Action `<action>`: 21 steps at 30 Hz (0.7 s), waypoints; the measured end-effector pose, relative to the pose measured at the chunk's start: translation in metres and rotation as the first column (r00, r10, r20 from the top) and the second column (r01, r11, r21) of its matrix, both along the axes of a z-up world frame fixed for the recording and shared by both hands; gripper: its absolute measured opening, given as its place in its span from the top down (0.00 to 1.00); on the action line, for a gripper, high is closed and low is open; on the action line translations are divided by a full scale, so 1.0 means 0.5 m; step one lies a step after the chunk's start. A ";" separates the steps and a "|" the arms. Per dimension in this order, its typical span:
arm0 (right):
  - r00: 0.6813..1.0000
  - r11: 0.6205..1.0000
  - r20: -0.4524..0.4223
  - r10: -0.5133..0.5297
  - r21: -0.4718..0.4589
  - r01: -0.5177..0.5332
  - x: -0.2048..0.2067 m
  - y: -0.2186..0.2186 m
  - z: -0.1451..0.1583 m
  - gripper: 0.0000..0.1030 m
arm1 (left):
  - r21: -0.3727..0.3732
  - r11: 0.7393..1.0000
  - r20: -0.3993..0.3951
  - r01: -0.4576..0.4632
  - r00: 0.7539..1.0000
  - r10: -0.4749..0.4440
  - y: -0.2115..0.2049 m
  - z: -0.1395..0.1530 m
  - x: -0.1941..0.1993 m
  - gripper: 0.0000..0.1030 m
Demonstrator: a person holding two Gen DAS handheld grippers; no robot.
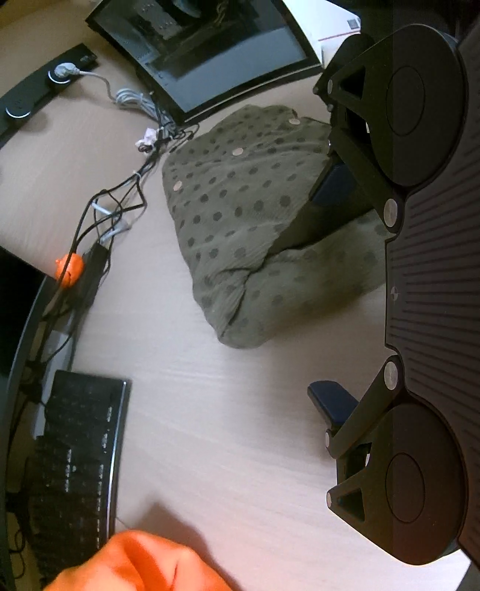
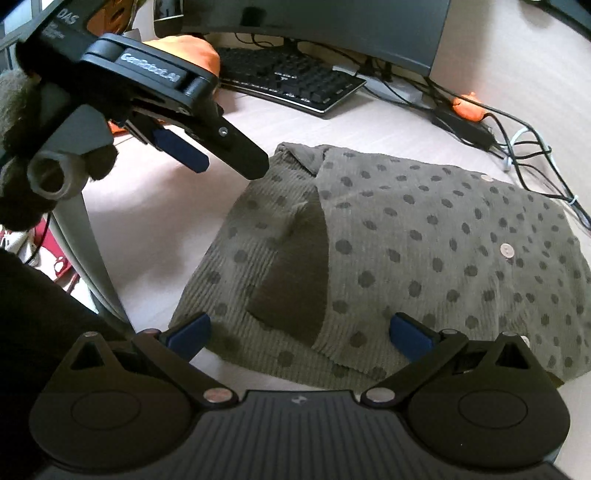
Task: Fold clothes
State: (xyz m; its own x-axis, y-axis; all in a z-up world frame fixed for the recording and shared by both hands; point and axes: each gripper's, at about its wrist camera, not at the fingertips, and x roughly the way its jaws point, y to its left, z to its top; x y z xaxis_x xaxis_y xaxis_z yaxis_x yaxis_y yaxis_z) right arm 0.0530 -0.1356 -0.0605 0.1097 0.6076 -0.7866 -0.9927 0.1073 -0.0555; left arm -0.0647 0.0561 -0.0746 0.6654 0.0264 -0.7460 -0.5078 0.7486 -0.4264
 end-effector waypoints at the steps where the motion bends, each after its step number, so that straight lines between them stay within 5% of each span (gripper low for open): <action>1: 1.000 1.000 0.001 0.005 0.005 -0.005 -0.002 0.001 0.000 0.00 | 0.007 1.000 -0.006 0.000 1.000 0.000 -0.004 0.000 0.000 0.03; 4: 1.000 0.997 0.012 0.029 0.065 -0.029 -0.010 -0.001 0.014 0.00 | 0.012 1.000 -0.018 0.014 1.000 -0.014 -0.013 0.002 0.000 0.39; 8: 0.997 0.993 -0.054 0.061 0.102 -0.055 -0.004 0.005 0.029 0.00 | -0.041 0.999 -0.015 0.007 1.000 -0.007 -0.014 -0.005 -0.005 0.23; 13: 0.996 0.995 -0.021 0.083 0.052 -0.082 -0.019 0.030 0.002 0.00 | -0.172 0.985 -0.005 0.013 1.000 -0.014 -0.017 -0.021 0.017 0.19; 16: 0.997 0.996 -0.002 0.077 0.044 -0.077 -0.022 0.037 -0.001 0.00 | -0.298 0.954 0.009 0.019 1.000 -0.017 -0.019 -0.031 0.051 0.19; 21: 0.995 0.996 0.053 0.079 0.047 -0.082 -0.031 0.041 0.001 0.00 | -0.320 0.946 0.052 0.051 0.998 -0.037 -0.032 -0.015 0.083 0.25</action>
State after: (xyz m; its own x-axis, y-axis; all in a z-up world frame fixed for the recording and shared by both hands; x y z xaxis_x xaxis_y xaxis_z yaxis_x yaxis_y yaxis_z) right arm 0.0373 -0.1150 -0.0600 0.0983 0.6540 -0.7500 -0.9942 0.0311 -0.1032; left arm -0.0231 0.0403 -0.0820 0.6936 -0.2398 -0.6793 -0.4521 0.5893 -0.6696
